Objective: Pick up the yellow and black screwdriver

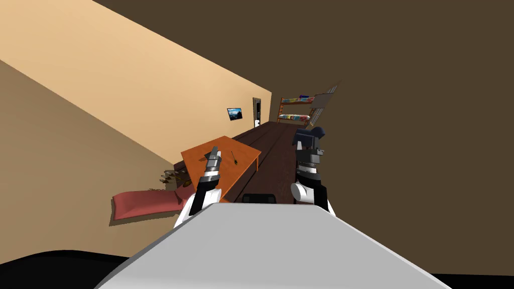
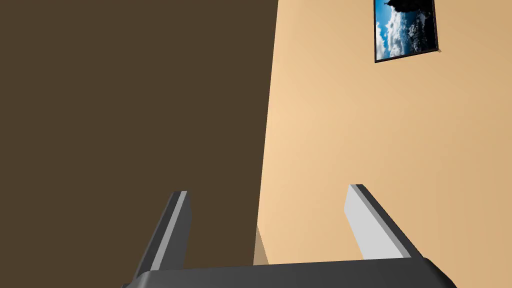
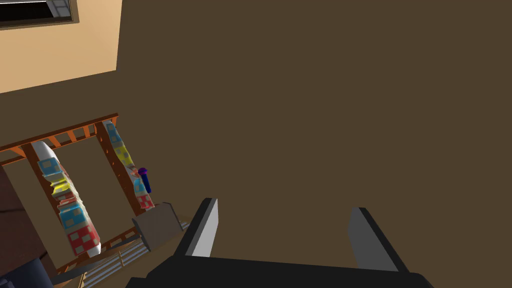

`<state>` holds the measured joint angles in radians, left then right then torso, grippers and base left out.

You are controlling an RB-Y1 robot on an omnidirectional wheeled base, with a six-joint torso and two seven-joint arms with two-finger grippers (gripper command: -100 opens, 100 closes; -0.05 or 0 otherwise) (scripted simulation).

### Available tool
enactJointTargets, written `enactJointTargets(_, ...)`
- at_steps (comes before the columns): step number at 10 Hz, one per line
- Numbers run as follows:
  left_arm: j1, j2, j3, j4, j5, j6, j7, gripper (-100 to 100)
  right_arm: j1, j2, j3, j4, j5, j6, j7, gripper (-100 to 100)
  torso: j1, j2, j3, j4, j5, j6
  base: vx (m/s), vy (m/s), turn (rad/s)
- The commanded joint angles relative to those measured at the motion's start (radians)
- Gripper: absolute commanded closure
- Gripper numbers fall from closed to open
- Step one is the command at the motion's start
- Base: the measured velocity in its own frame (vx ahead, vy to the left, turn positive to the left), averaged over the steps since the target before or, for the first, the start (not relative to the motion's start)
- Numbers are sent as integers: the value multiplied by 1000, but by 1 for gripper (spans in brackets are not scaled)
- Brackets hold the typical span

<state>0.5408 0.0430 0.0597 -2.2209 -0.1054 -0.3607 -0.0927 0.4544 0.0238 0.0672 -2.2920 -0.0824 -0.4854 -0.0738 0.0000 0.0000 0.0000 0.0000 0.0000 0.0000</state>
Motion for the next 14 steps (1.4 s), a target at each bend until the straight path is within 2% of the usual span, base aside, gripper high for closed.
enactJointTargets(1,11,29,1,6,4,14,-3,-100,0,0,0,0,0,0,0,0,0,0,0,0,0,0,24,-10,-49)
enactJointTargets(2,28,58,1,14,10,34,-7,-100,0,0,0,0,0,0,0,0,0,-1,-1,0,0,0,60,-33,-89)
enactJointTargets(4,51,91,3,23,18,62,-13,-100,0,0,0,0,0,0,0,0,-2,-5,-3,-1,0,0,83,-23,-64)
enactJointTargets(5,79,126,4,33,28,95,-21,-100,0,0,0,0,0,0,0,0,-1,-5,-3,-1,0,0,112,-41,-141)
enactJointTargets(14,245,297,13,86,85,286,-64,-100,0,0,0,0,0,0,0,0,-3,-7,-4,-2,-1,0,106,-37,-97)
